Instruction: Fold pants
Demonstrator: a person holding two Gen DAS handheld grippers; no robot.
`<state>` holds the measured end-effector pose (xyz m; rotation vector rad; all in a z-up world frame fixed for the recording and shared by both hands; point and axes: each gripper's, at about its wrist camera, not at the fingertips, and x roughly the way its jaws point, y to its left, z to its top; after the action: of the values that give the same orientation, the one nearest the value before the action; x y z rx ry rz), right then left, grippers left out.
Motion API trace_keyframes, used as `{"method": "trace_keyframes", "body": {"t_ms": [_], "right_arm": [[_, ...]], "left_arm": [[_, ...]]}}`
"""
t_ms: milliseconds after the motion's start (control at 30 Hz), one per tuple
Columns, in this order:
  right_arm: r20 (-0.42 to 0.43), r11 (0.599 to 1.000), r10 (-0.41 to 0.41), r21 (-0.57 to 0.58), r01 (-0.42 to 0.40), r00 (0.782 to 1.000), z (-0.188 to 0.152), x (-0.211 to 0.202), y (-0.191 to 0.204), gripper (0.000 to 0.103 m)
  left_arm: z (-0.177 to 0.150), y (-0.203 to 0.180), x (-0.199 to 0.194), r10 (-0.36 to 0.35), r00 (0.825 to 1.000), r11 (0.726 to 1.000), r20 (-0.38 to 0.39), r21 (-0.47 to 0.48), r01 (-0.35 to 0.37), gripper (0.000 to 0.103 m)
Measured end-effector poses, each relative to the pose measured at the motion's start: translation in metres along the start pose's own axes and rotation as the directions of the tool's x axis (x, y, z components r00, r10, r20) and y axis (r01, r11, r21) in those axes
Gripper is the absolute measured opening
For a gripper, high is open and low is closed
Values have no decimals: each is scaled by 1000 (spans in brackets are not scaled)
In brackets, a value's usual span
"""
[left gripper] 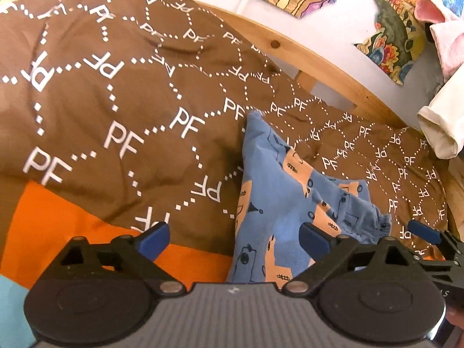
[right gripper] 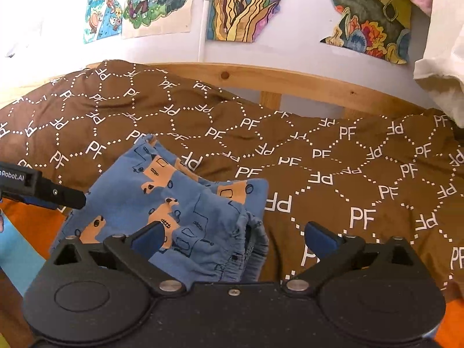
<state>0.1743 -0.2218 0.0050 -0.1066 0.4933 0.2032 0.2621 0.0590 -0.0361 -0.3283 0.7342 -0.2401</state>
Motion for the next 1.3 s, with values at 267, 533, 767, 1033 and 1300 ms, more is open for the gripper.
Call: {"method": "trace_keyframes", "body": {"t_ms": [267,533,767,1033,1300], "right_arm": [[37,1000,-1,28,0,999,0,-29,6,102],[100,999,-20,34,17,995,-10,-75,20,102],[150,999,-32,39,26,988,-17,-113,40,102],[171,997,-49,67,38,984,-25,-145,58,102],[145,994,-95,75,85,985,-47,-160,68,102]], "left_arm": [[-7,-12,-23,71,996,995,51,68,-74,103],[-13,-31,-69,71,991,983,110,163,-89,103],[-31,-48,-109,113,975,955,190,250,-159,103],[-65,-45,-137,184,969,949,164,226,-218,103],[-89,-33,-147,233,964,944,129,210,-256,103]]}}
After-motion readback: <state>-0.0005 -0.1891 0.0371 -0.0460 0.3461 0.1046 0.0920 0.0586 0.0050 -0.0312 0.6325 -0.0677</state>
